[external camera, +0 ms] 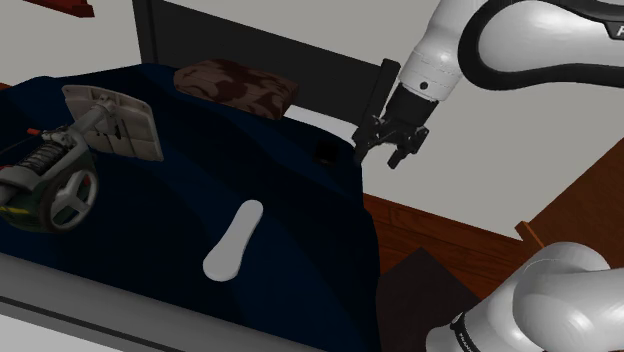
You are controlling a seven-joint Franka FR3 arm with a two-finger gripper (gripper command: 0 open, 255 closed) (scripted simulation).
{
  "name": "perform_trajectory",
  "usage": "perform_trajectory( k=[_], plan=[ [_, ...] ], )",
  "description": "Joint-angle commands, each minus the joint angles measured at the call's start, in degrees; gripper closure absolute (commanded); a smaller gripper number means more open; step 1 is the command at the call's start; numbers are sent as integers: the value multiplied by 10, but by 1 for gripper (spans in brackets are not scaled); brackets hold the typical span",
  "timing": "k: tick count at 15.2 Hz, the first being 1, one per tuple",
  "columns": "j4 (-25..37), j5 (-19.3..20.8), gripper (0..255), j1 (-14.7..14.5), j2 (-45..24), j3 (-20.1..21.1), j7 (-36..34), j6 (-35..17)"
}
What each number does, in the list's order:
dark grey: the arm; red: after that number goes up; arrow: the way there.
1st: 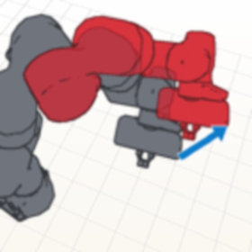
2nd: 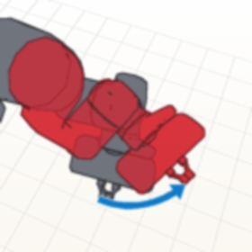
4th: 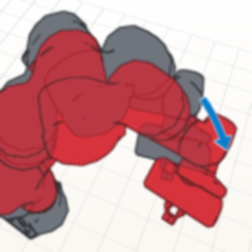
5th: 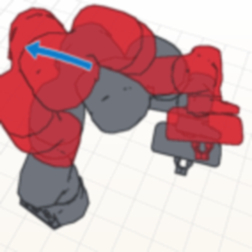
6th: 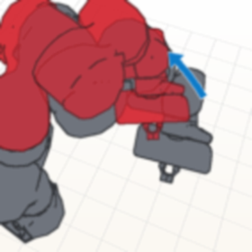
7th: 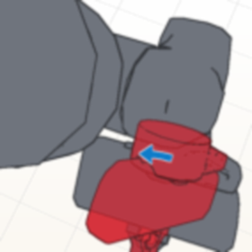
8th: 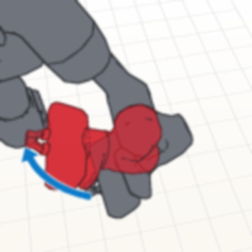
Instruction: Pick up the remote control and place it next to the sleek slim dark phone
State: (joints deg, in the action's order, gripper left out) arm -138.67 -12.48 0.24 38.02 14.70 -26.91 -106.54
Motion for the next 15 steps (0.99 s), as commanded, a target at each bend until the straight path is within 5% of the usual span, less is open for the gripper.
perform_trajectory(
  k=[1, 9, 15],
  plan=[
    [3, -10, 0, -1, -22, 31, -45, -20],
    [45, -11, 0, 16, -154, 152, -223, -109],
    [113, 57, 0, 41, -296, 238, -384, -165]
  ],
)
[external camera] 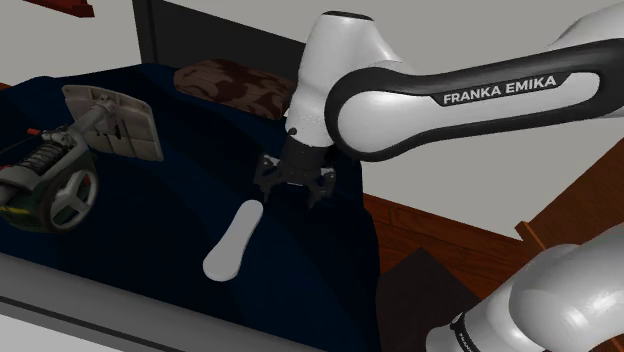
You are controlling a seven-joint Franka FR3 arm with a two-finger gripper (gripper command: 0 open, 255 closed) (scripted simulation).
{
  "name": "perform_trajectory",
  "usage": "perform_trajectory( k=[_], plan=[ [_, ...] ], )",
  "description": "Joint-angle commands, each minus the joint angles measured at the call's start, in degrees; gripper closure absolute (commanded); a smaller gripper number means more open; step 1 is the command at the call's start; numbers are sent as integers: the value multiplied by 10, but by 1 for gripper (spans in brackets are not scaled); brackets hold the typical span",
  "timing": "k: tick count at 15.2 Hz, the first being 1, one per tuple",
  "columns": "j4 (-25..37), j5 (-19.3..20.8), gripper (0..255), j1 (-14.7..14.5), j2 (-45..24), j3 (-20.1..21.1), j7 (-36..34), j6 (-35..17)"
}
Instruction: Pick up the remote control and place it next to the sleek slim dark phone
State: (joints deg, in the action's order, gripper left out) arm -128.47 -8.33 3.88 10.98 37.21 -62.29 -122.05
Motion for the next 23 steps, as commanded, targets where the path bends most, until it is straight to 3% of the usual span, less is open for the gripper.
perform_trajectory(
  k=[1, 4, 7, 15, 23],
  plan=[
    [25, 35, 0, 6, -54, 25, -61, -17],
    [75, 104, 0, 0, -143, 45, -157, -30],
    [133, 175, 0, -29, -233, 41, -247, -30],
    [119, 213, 0, -48, -277, 23, -275, -78],
    [119, 213, 0, -48, -277, 23, -275, -78]
  ],
)
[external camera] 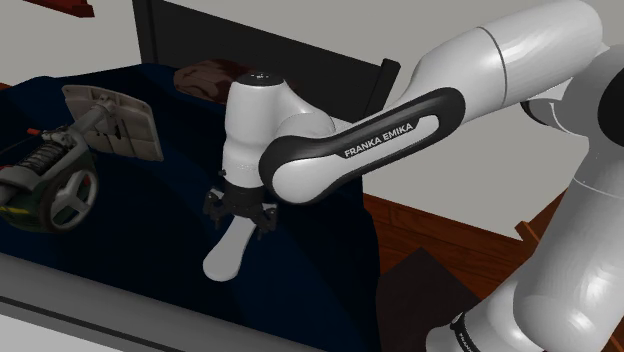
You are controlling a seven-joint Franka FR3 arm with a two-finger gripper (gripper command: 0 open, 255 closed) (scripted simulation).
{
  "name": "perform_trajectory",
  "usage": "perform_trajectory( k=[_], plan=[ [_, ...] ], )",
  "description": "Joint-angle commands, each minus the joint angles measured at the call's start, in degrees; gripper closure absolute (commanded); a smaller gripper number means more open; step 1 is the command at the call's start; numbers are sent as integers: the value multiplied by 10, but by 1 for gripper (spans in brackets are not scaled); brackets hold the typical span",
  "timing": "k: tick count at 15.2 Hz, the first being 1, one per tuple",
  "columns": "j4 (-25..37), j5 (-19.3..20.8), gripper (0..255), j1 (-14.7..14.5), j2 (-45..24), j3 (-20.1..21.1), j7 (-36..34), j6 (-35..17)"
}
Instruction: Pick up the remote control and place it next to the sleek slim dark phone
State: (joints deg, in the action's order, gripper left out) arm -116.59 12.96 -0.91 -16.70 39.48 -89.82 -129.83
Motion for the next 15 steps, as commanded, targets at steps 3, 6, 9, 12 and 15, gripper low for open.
perform_trajectory(
  k=[3, 6, 9, 12, 15],
  plan=[
    [0, 0, 255, 0, 0, 0, 0, 0],
    [0, 0, 255, 0, 0, 0, 0, 0],
    [0, 0, 255, 0, 0, 0, 0, 0],
    [5, -9, 255, 3, 10, 4, 6, 12],
    [13, -22, 255, 8, 24, 10, 14, 32]
  ],
)
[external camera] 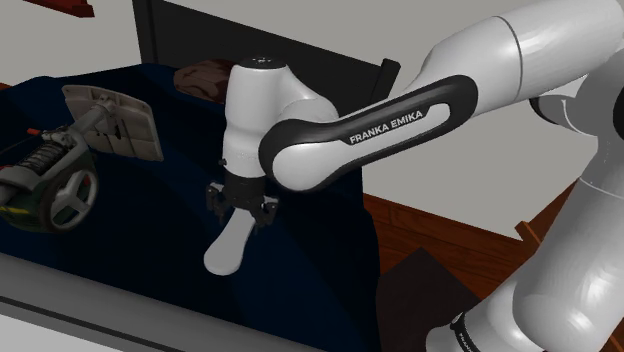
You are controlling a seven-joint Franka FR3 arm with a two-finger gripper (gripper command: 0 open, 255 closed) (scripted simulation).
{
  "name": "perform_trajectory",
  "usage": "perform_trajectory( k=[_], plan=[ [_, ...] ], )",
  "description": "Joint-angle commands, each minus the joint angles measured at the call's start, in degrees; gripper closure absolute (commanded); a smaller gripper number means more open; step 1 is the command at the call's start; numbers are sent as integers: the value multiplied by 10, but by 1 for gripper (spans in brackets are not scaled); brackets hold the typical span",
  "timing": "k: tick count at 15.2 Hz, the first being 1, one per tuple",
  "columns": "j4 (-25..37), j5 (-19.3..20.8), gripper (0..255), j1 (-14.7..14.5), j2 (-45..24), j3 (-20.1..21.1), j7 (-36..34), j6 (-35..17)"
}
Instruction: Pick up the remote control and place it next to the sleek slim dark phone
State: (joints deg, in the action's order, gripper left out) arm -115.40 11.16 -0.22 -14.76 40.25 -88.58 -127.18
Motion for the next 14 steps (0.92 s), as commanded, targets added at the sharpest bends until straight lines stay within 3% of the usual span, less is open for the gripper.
perform_trajectory(
  k=[1, 12, 14],
  plan=[
    [4, -8, 255, 3, 9, 3, 5, 12],
    [44, -45, 255, 14, 51, 14, 29, 82],
    [46, -47, 255, 30, 51, 5, 56, 83]
  ],
)
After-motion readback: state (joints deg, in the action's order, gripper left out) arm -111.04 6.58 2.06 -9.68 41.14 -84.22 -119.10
